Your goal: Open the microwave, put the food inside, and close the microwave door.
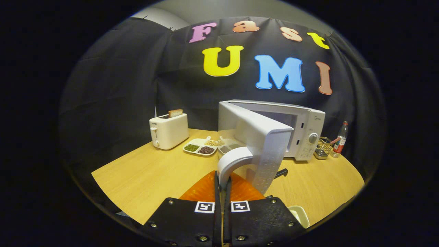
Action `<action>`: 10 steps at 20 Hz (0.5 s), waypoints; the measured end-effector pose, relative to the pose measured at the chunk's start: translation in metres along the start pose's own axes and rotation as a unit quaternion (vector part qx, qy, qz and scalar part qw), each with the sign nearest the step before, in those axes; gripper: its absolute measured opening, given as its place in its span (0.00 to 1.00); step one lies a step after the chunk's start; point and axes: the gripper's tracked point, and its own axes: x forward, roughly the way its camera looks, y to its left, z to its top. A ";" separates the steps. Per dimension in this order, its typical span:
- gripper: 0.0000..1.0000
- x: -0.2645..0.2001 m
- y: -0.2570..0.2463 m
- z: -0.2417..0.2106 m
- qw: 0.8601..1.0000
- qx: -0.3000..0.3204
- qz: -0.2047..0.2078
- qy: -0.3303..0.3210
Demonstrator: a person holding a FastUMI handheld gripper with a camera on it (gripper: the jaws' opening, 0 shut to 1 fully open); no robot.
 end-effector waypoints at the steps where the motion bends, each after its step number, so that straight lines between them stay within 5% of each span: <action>1: 0.03 -0.001 0.003 0.000 1.000 -0.012 -0.005 0.002; 10: 0.03 0.001 0.015 0.000 1.000 0.000 -0.027 0.011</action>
